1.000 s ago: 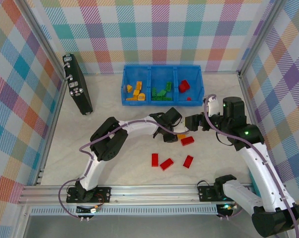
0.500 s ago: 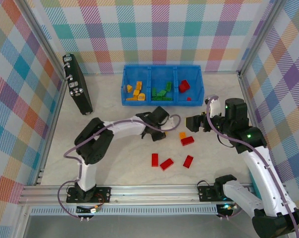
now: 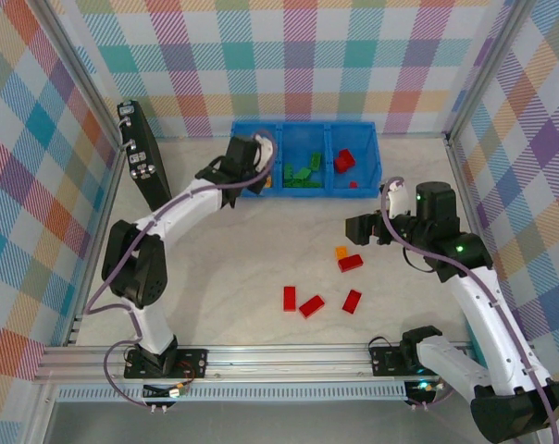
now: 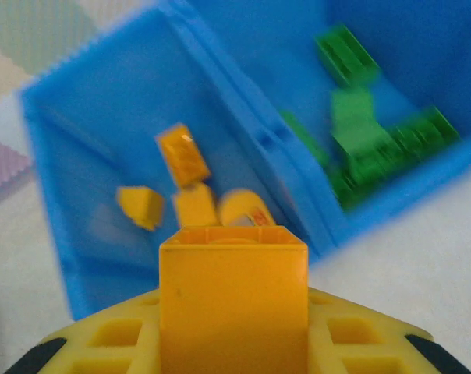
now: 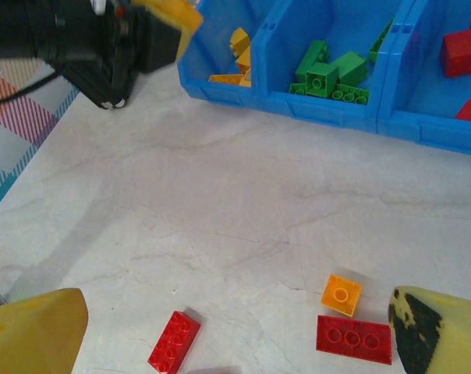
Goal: Sort the legos into containers by color
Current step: Place the lego in the container.
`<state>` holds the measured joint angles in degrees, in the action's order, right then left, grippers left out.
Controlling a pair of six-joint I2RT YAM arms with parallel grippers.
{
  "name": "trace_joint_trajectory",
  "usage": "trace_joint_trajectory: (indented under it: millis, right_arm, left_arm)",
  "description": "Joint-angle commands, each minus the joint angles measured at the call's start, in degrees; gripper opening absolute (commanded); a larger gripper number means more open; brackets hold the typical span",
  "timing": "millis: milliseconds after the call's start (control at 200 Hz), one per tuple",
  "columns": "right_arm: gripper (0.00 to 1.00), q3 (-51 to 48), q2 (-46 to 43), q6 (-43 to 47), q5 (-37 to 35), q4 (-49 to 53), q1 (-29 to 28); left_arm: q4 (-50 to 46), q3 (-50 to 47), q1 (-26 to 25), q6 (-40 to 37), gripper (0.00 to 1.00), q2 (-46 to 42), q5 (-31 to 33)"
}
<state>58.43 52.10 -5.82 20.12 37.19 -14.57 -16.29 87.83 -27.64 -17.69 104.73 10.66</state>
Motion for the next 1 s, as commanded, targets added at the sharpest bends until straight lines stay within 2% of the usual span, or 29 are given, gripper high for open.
trace_joint_trajectory:
  millis: [0, 190, 335, 400, 520, 660, 820, 995]
  right_arm:
    - [0.99, -0.8, 0.4, -0.8, 1.2, -1.8, 0.3]
    - [0.99, -1.0, 0.8, -0.7, 1.1, -1.7, 0.4]
    - [0.99, -0.9, 1.1, -0.3, 0.5, -1.4, 0.5]
    - [0.99, -0.9, 1.8, -0.2, -0.9, -0.6, 0.5]
    - [0.99, -1.3, 4.0, -1.3, -3.4, 1.5, 0.5]
    - [0.99, -2.6, 5.1, -4.4, -2.0, 0.2, 0.5]
    - [0.99, -3.2, 7.8, -6.1, -1.0, -0.7, 0.5]
    - [0.99, -3.8, 8.5, -7.1, -1.6, -1.5, 0.5]
  left_arm:
    - [-2.5, 6.2, 1.5, 8.5, 0.27, 5.6, 4.0]
    - [-5.0, 13.1, 3.6, 16.2, 0.28, 12.4, 4.1]
    - [-7.3, 16.7, 5.7, 20.0, 0.29, 17.0, 0.6]
    - [-7.5, 17.3, 5.8, 20.1, 0.31, 18.1, 0.2]
    - [-7.8, 17.8, 5.9, 20.2, 0.47, 19.5, -0.3]
    - [-7.5, 18.3, 6.1, 20.2, 0.54, 19.8, -1.2]
    - [-6.9, 18.5, 6.2, 20.1, 0.54, 19.2, -2.9]
    - [-5.8, 15.1, 5.2, 18.9, 0.54, 15.1, -9.9]
